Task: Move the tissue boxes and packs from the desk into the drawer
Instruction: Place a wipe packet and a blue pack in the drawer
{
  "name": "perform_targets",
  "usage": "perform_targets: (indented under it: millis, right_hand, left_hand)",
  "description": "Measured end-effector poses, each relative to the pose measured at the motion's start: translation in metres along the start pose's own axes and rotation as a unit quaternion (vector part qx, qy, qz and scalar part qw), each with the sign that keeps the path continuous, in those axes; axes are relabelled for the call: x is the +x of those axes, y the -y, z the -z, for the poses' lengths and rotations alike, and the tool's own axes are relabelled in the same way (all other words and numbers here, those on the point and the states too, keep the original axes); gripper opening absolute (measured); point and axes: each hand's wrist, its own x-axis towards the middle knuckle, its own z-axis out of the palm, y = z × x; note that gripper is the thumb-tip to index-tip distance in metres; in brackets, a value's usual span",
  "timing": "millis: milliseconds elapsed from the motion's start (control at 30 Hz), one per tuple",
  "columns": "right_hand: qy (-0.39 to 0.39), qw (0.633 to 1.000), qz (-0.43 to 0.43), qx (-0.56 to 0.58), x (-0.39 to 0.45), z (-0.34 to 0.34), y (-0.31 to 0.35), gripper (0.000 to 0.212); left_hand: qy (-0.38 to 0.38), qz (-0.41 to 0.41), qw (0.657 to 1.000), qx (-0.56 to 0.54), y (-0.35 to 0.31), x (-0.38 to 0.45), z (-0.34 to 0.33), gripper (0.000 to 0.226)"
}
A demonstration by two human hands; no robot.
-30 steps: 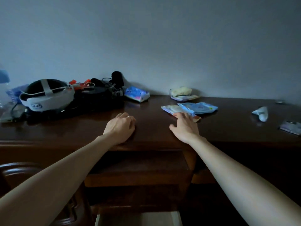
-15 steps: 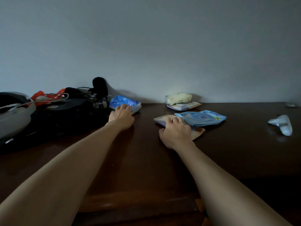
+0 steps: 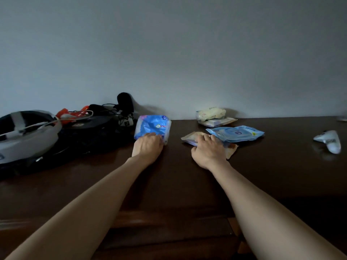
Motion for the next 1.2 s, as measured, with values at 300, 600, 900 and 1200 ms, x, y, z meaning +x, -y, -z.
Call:
perform_targets:
  millis: [300,600,900,1200]
  right_hand:
    - [-0.036,0.990,0.119,0.074,-0.096,0.038,0.019,0.049]
    - [0.071,0.995,0.069,0.012,-0.200,0.059,-0.006,0.103]
    - [-0.260,0.926,0.112,0.249,-0.313,0.017,-0.005,0.020]
    - [0.100,0.972,0.115,0.177,-0.373,-0.122,-0.047,0.031]
  left_hand:
    - [0.005,-0.049,0.999,-0.023,-0.007,-0.111,0.061,0.033]
    - [-0.087,-0.074,0.984,-0.134,-0.022,-0.245,0.126,0.023]
    - [-0.179,-0.176,0.957,-0.144,-0.050,-0.365,0.126,0.014]
    - [0.047,-0.052,0.990,-0.122,-0.028,-0.431,0.029,0.018]
